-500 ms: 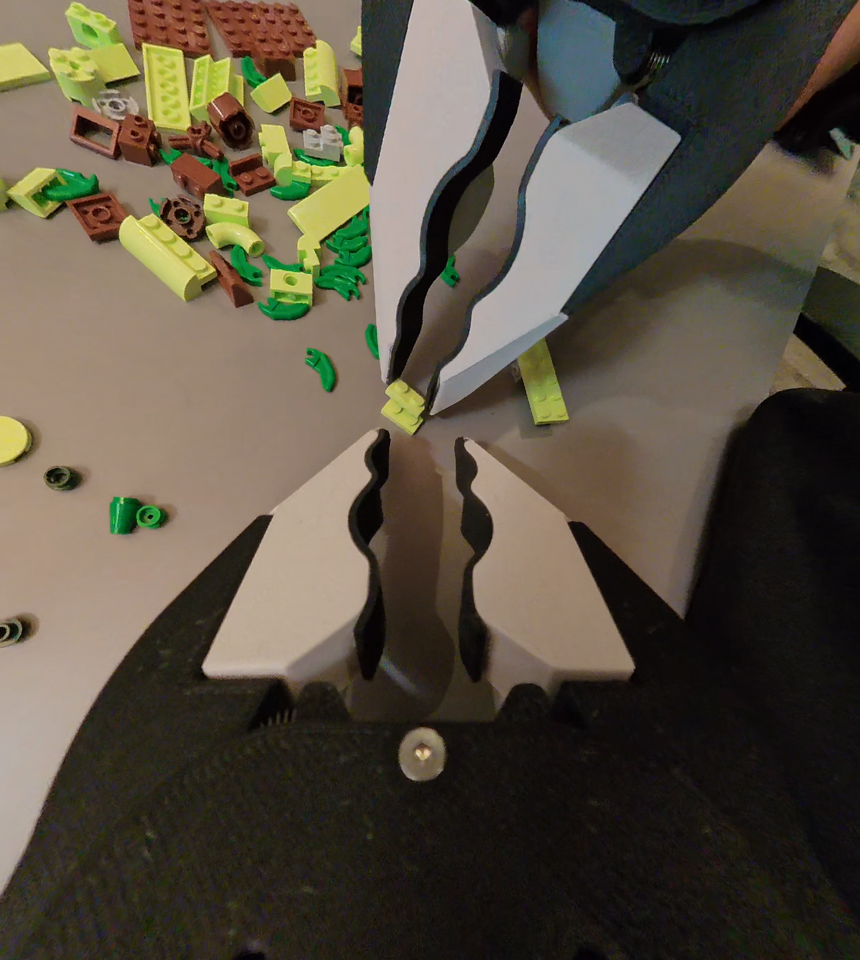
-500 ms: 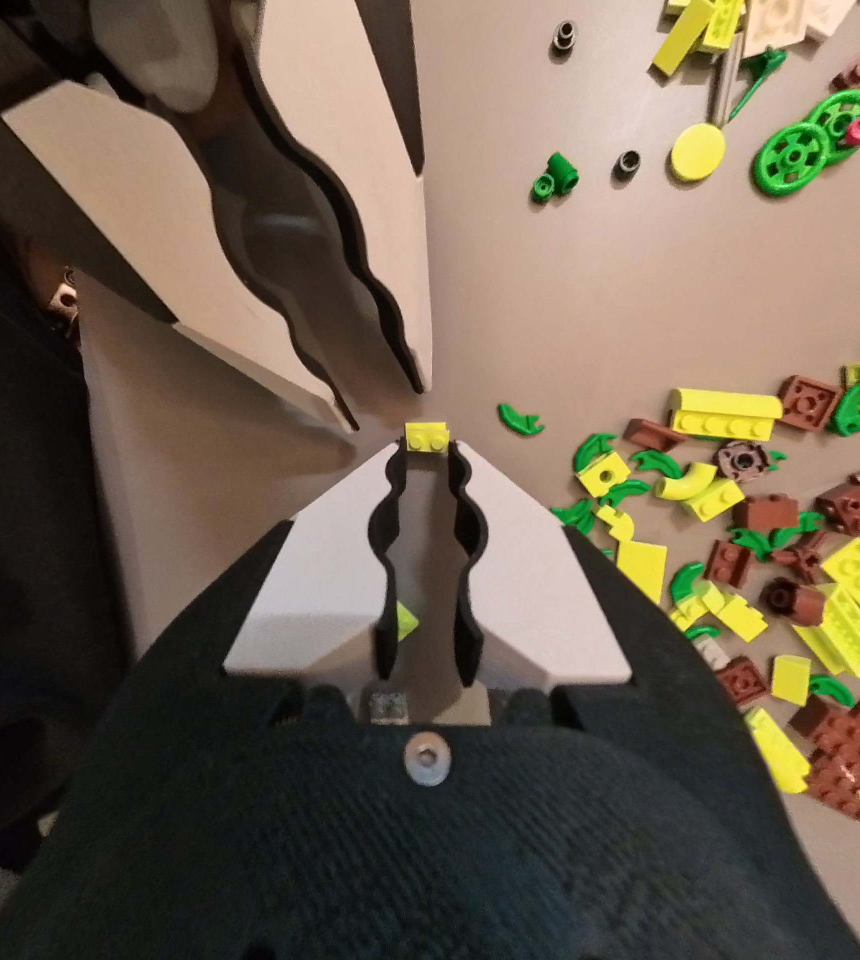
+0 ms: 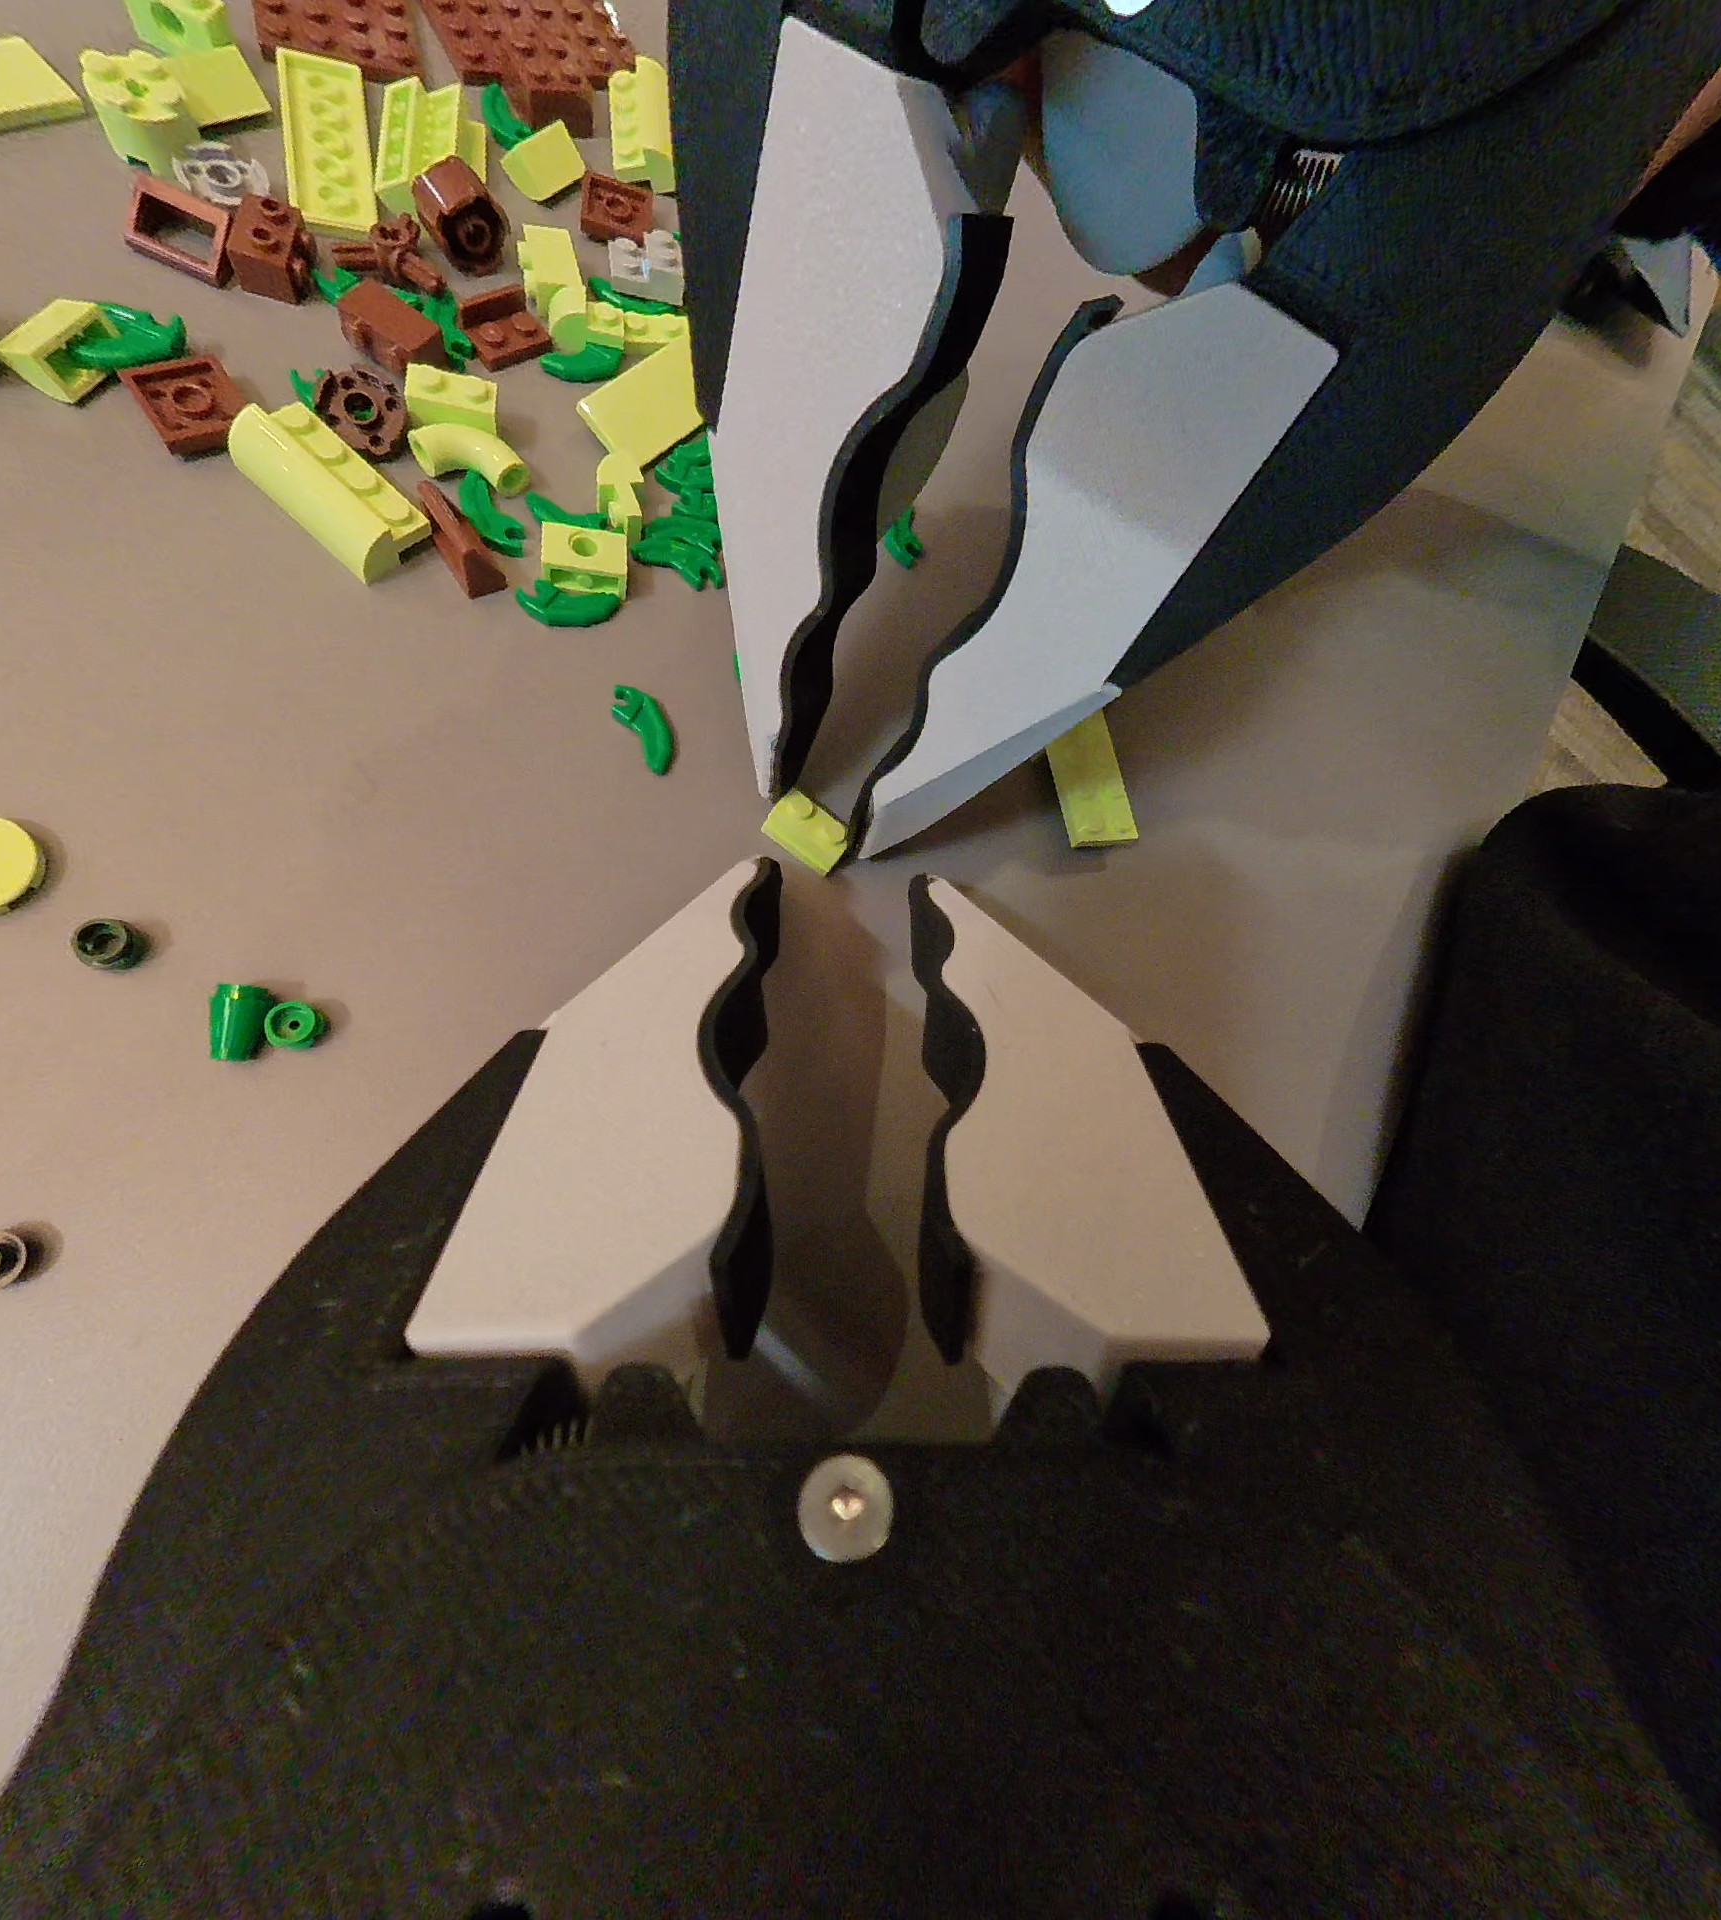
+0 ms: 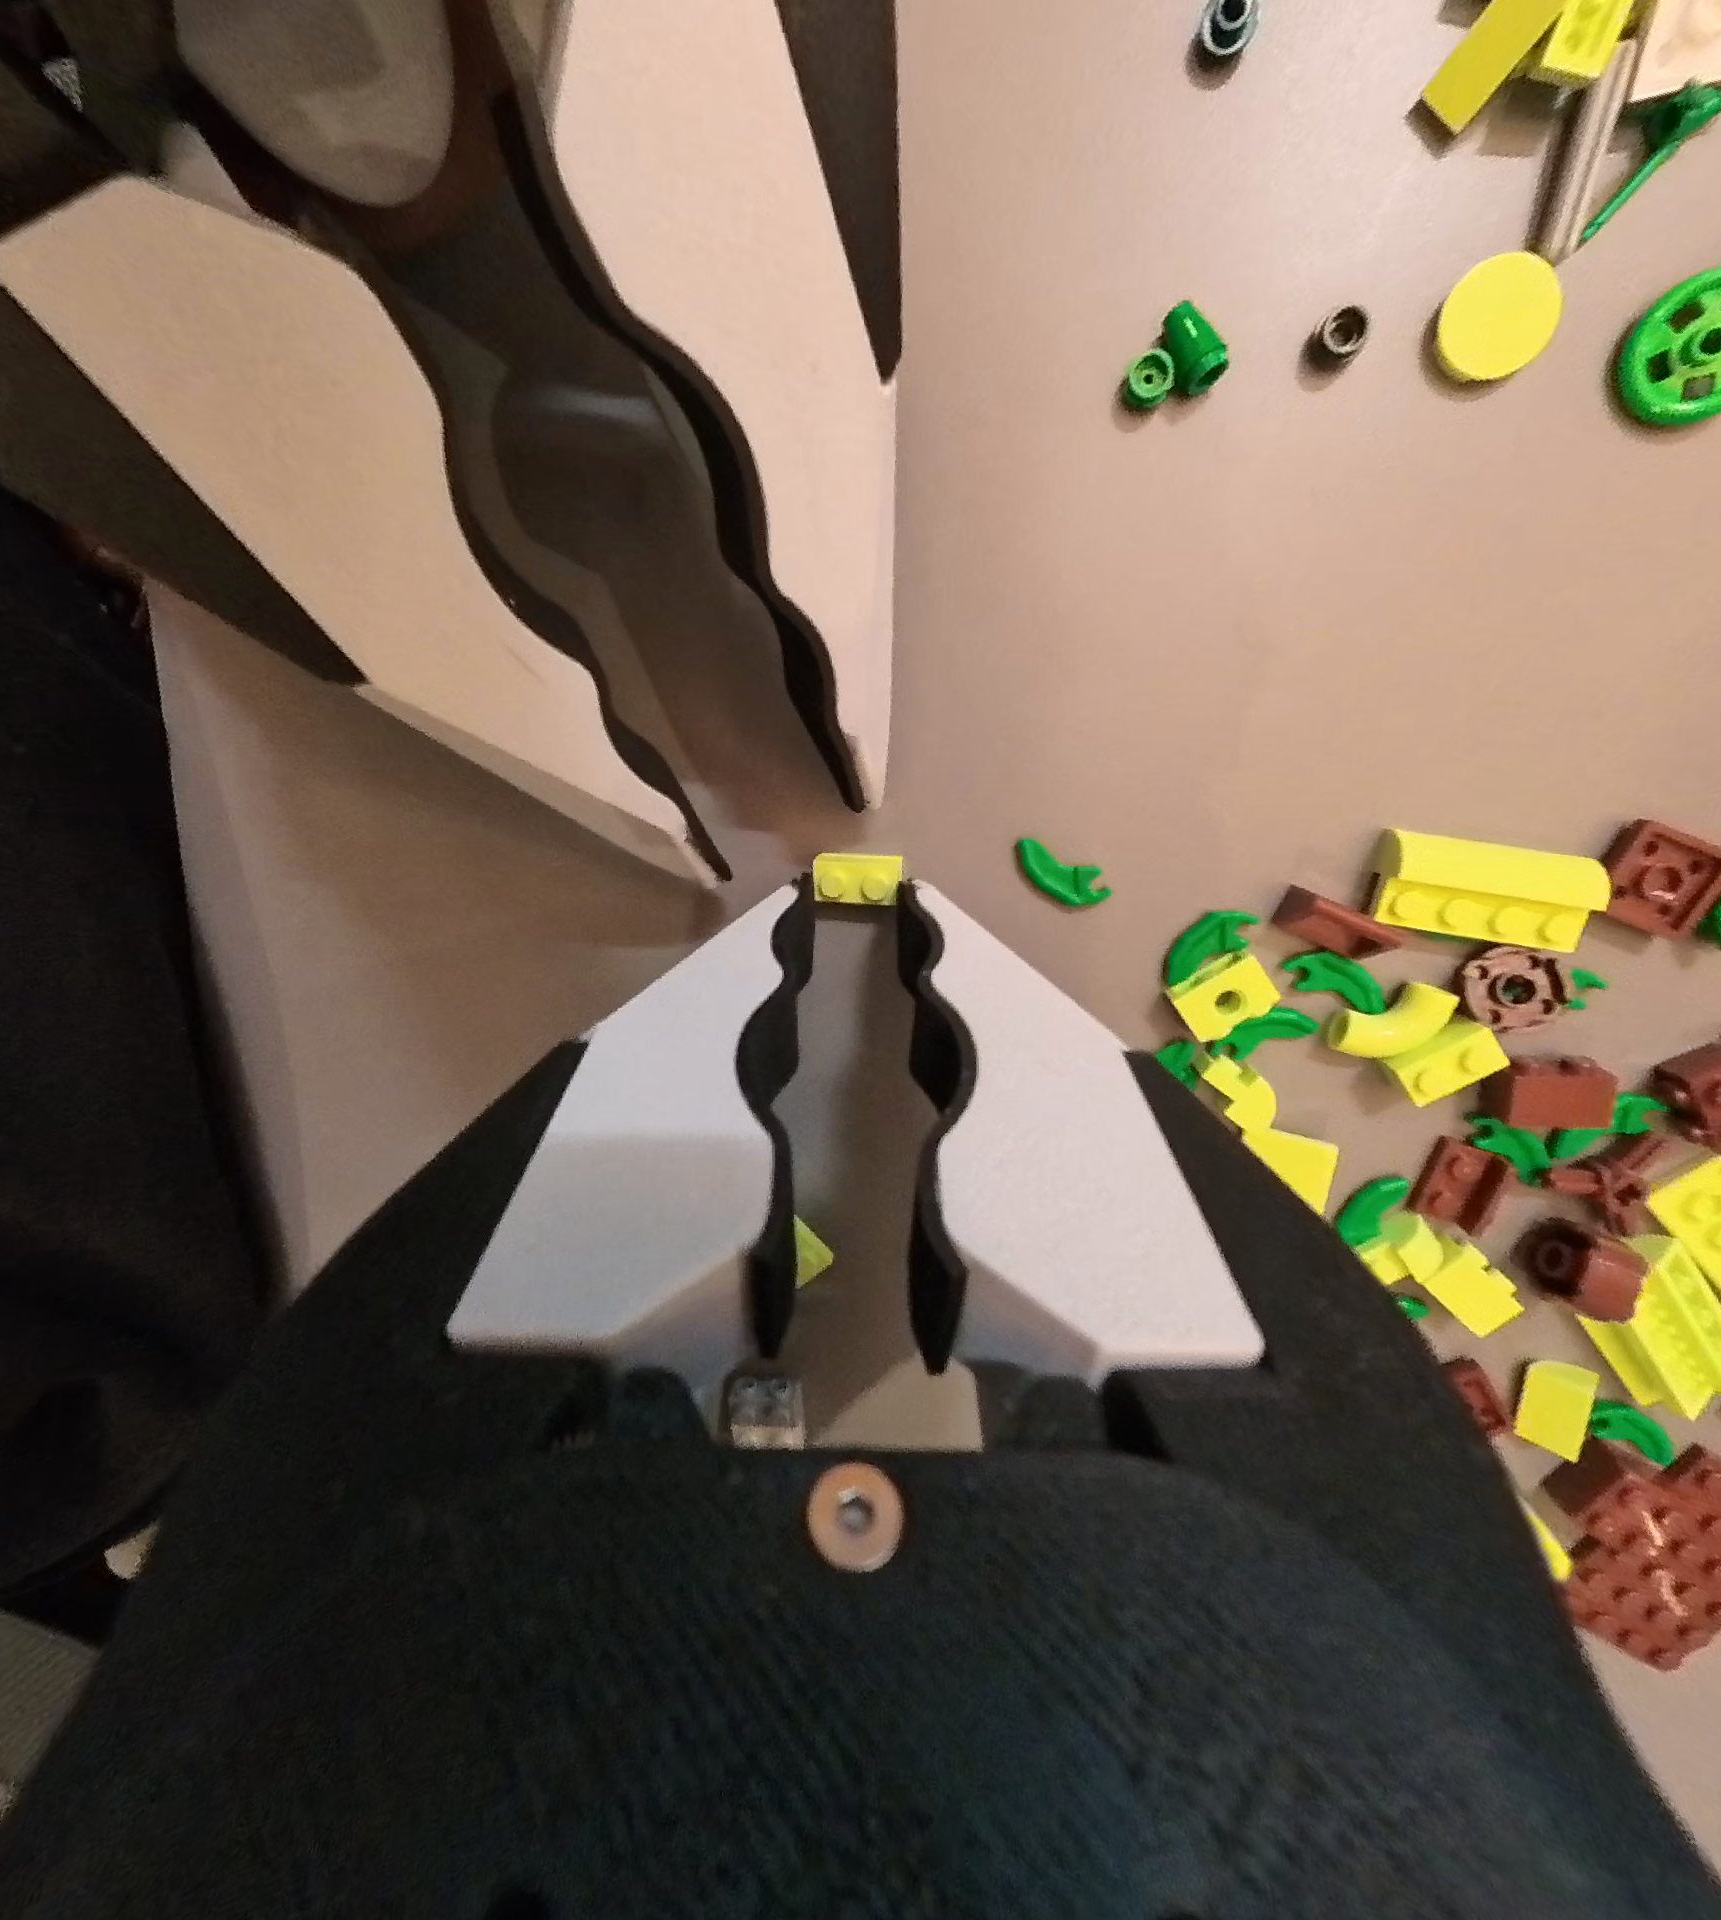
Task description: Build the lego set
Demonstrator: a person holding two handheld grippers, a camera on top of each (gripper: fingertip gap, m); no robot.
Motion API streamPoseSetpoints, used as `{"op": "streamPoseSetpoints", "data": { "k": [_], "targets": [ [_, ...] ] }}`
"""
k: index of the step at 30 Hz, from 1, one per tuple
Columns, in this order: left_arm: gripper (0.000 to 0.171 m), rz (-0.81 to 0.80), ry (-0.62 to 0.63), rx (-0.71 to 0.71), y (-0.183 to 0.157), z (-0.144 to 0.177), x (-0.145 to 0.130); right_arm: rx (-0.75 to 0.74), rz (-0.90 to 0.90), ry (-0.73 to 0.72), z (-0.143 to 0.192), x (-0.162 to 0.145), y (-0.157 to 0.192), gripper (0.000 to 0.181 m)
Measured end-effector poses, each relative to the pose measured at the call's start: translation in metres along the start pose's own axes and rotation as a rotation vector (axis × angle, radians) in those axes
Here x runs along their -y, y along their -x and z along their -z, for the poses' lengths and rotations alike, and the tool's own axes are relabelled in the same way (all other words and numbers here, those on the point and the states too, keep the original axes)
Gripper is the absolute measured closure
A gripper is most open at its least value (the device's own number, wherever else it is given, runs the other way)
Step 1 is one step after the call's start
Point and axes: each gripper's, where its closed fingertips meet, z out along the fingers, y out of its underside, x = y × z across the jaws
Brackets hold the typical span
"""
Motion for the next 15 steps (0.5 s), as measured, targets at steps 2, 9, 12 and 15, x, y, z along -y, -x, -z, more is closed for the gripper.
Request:
{"op": "streamPoseSetpoints", "data": {
  "k": [2, 9, 12, 15],
  "targets": [
    [0.149, -0.001, 0.002, 0.000, -0.0002, -0.0002, -0.0002, 0.001, 0.003, 0.007, -0.0001, -0.0001, -0.0001, 0.168],
    [0.149, 0.003, -0.001, -0.004, -0.0002, 0.0003, 0.0003, 0.001, 0.016, 0.013, -0.0004, 0.0009, -0.0015, 0.167],
    [0.149, 0.008, 0.000, -0.008, -0.0003, 0.0002, -0.0001, -0.015, 0.024, 0.005, 0.0015, 0.0018, -0.0021, 0.160],
    [0.149, 0.013, 0.000, -0.012, -0.0004, 0.0003, -0.0001, -0.022, 0.014, -0.028, 0.0052, 0.0044, -0.0021, 0.158]
  ]
}}
